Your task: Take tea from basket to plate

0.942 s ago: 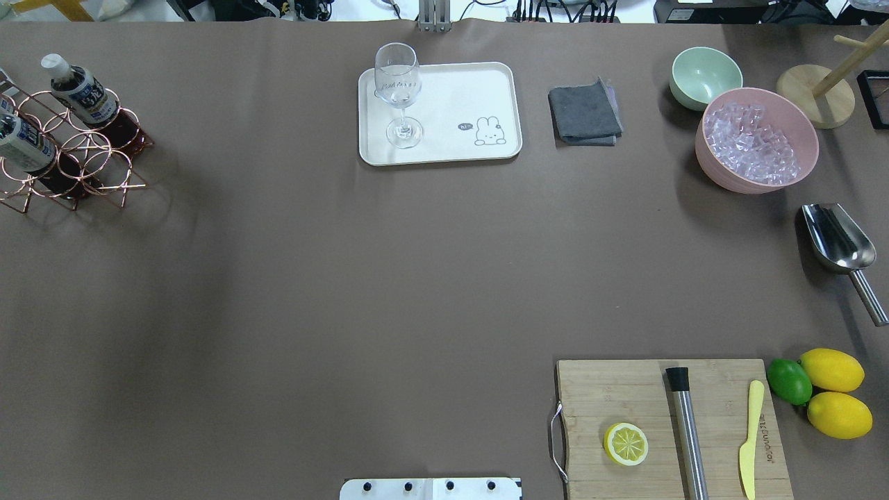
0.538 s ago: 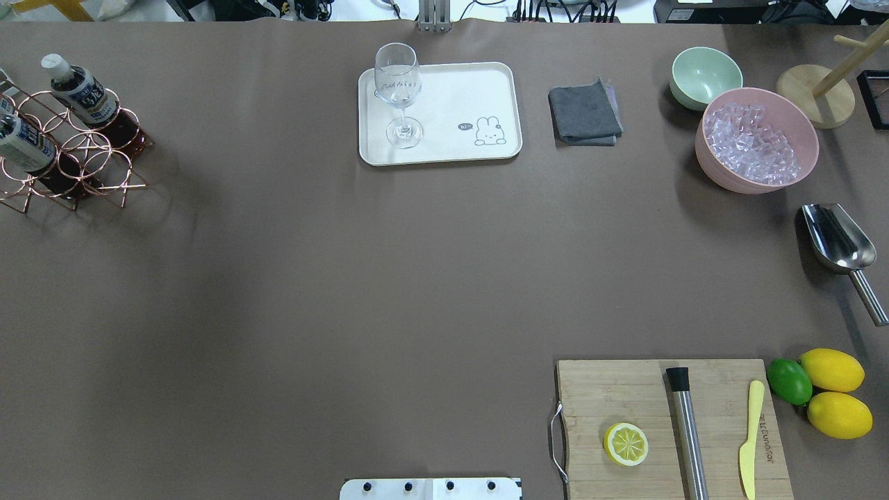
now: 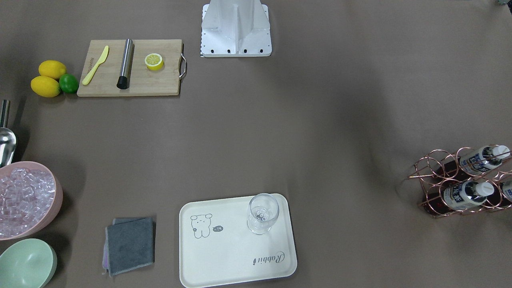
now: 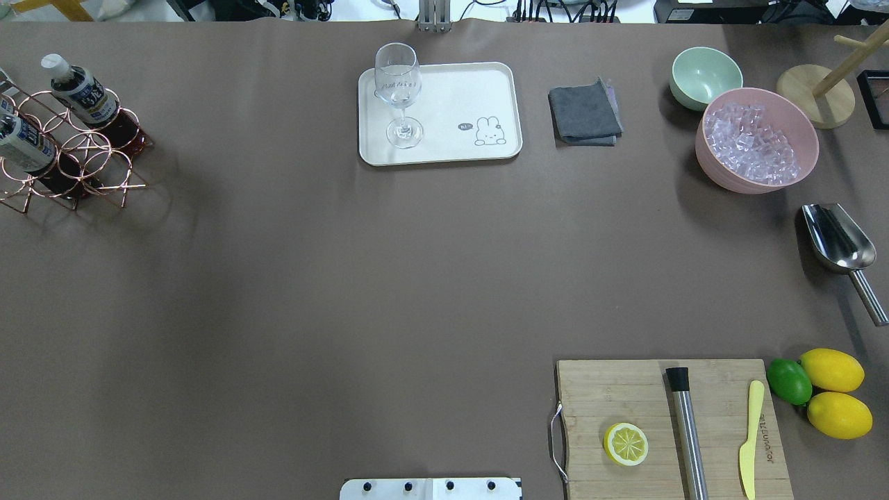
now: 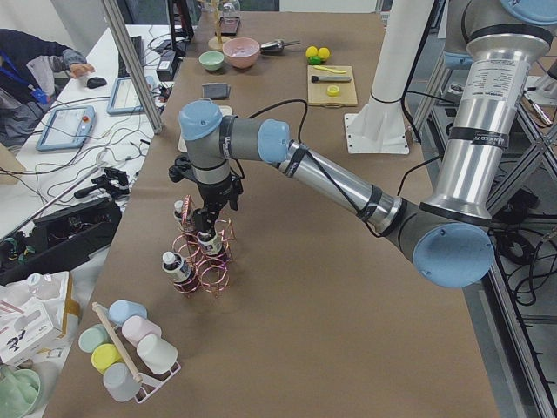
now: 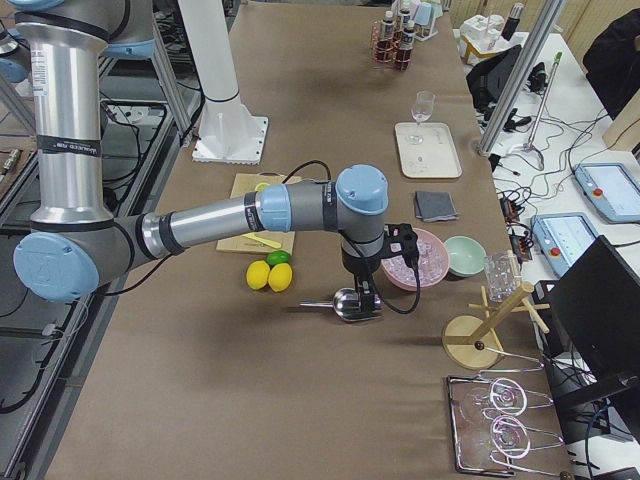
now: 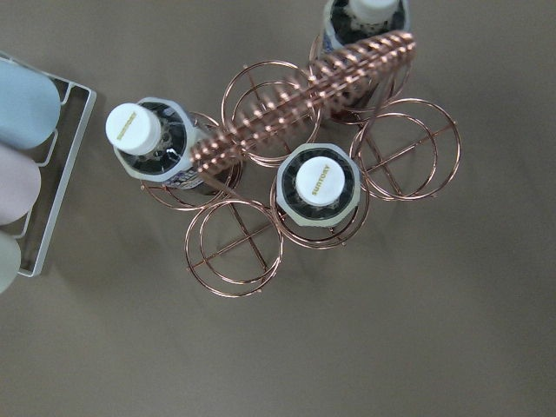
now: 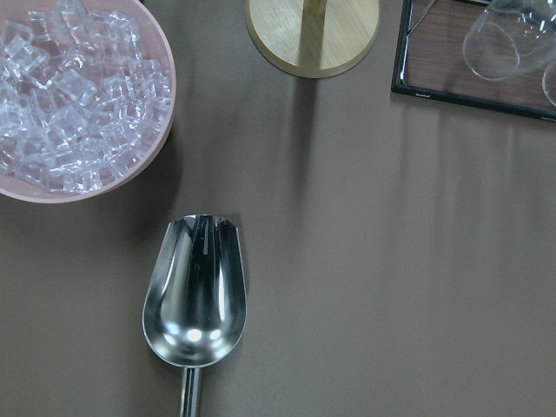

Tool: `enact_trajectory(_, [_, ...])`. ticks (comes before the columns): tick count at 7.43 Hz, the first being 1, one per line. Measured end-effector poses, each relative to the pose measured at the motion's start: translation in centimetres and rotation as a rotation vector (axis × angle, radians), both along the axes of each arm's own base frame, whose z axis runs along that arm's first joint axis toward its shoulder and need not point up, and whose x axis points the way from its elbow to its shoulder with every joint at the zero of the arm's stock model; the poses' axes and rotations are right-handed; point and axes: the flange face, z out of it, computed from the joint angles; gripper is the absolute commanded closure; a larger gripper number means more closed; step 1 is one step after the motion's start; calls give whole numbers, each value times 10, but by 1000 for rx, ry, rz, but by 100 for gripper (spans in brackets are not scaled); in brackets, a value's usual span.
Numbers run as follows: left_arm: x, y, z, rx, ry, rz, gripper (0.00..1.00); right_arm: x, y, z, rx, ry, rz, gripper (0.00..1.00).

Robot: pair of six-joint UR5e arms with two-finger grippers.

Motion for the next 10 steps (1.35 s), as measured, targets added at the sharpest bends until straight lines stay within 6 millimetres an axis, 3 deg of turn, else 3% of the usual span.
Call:
enact_trajectory(6, [9, -45, -9, 426, -65, 391, 3, -2, -4, -1, 2, -5, -3, 0])
enact_trajectory(8, [12, -58, -9, 497, -36, 461, 3, -9, -20, -13, 25, -6, -19, 0])
enact_trajectory(10, [15, -74, -10, 529, -14, 499, 3, -13, -24, -7, 12, -11, -25, 0])
